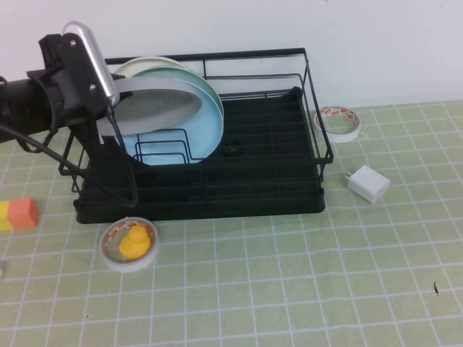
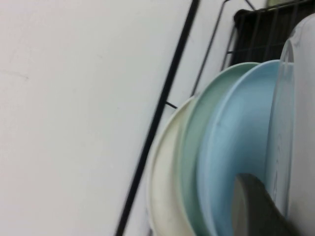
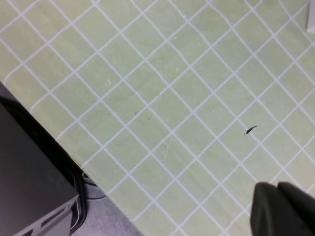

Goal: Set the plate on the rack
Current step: Place the plate on the rack

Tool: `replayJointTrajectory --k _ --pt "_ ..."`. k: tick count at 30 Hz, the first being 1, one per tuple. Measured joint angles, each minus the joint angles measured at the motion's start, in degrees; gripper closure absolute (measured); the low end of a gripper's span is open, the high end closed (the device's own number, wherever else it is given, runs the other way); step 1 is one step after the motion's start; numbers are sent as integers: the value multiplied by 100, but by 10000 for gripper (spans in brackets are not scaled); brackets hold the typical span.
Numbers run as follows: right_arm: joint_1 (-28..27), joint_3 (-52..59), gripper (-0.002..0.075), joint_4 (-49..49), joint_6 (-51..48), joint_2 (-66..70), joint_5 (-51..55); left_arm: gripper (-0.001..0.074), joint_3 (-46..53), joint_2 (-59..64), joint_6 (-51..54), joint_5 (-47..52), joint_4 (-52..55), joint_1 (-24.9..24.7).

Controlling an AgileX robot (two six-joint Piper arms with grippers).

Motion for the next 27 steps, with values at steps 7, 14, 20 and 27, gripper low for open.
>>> replayJointTrajectory --k 7,14,20,27 --pt "0 0 724 -22 67 0 0 615 -36 309 1139 95 -682 0" --pt "0 0 724 -75 82 0 0 615 -36 345 1230 216 -743 -13" --pt "0 0 724 -128 82 0 0 617 -45 294 1243 285 -743 -13" --pt "0 0 724 -143 104 0 0 617 -45 51 389 373 -743 -13"
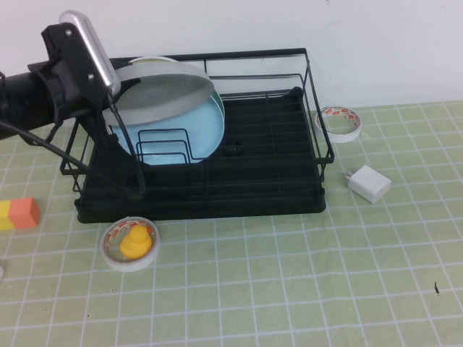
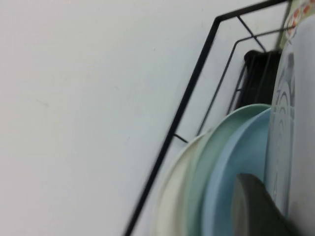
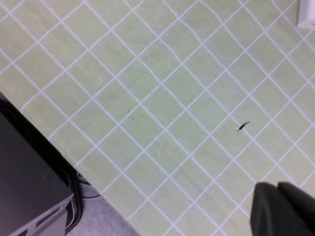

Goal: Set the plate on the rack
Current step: Place the plate on the rack

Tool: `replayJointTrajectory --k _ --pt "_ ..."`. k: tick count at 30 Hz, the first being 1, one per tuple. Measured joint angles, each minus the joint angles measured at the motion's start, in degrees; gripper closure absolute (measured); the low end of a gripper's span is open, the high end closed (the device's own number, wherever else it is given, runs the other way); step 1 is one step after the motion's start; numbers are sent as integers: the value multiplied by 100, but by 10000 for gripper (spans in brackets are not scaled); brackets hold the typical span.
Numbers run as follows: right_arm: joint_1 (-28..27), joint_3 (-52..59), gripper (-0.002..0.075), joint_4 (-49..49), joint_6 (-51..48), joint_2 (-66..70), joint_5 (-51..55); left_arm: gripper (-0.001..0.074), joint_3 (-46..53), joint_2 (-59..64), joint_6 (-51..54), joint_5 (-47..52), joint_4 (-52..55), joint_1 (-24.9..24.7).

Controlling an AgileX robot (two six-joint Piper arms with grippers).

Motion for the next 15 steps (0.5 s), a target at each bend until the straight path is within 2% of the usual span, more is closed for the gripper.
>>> replayJointTrajectory --k 7,15 --pt "0 0 724 -9 46 0 0 617 0 -3 -802 27 812 -4" --pt "0 0 724 -23 46 0 0 618 0 245 -301 -248 833 -17"
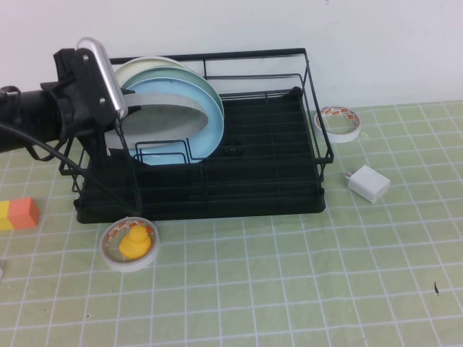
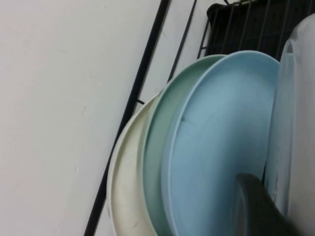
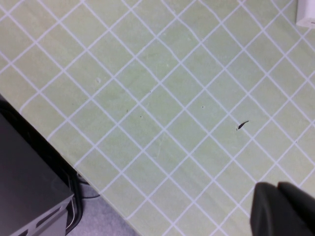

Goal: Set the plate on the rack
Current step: Place the plate on the rack

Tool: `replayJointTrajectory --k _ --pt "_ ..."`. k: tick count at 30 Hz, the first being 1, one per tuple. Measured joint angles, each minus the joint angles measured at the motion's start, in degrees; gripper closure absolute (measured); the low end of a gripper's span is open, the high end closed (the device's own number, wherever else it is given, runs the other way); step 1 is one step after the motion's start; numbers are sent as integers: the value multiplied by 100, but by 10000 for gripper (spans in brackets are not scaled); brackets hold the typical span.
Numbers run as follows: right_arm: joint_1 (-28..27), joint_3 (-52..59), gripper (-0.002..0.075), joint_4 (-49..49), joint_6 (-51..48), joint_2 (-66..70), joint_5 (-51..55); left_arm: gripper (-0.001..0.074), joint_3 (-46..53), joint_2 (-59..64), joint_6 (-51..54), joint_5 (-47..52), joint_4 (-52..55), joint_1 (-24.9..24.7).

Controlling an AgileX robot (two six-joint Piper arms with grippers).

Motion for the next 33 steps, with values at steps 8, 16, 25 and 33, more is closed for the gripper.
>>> replayJointTrajectory --k 8,16,25,33 --pt "0 0 724 0 0 0 0 618 0 240 417 272 -402 0" --pt "0 0 725 11 0 0 0 405 0 400 1069 483 -799 0" --pt "0 0 725 43 0 0 0 360 0 334 886 401 -835 0" --pt "0 12 726 -646 217 -44 0 603 0 -463 -97 -546 -856 0"
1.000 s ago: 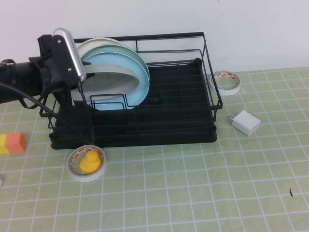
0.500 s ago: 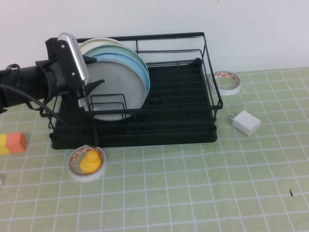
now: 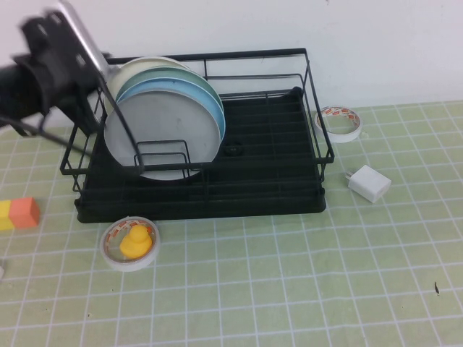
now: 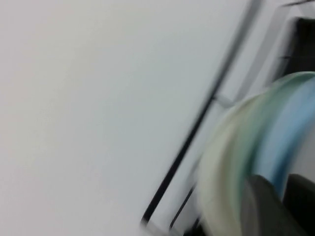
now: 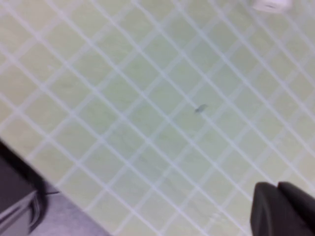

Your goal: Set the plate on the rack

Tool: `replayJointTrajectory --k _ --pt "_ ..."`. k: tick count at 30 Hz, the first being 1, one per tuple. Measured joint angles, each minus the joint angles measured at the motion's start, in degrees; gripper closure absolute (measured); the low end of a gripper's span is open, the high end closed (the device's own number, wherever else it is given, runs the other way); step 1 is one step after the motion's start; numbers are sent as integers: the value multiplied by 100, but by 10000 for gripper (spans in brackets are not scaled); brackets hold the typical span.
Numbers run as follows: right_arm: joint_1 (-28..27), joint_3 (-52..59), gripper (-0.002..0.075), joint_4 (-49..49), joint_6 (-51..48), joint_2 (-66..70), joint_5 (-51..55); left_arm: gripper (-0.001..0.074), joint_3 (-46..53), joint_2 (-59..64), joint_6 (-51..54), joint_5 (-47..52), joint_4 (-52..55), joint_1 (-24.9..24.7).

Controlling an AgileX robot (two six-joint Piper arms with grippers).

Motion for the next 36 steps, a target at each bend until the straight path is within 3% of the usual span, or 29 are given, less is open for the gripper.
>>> replayJointTrajectory --k 4,9,12,18,26,36 --pt "0 22 726 -335 212 -259 0 711 0 -590 -1922 -1352 -47 0" --pt "0 400 726 -386 376 -810 -378 731 43 -1193 -4310 -3211 -182 0" --pt "0 843 726 -386 528 -1307 -945 734 391 -1667 -4837 -3666 -263 11" --pt "0 2123 726 -2 613 -2386 -2024 735 1692 -2874 -5689 -3058 -286 11" --pt "0 3803 726 900 613 -3505 -3080 735 3432 -4593 -6070 -994 -203 11" --pt "0 4196 726 1070 613 -3671 -3175 735 4761 -6316 -6082 -376 -111 0"
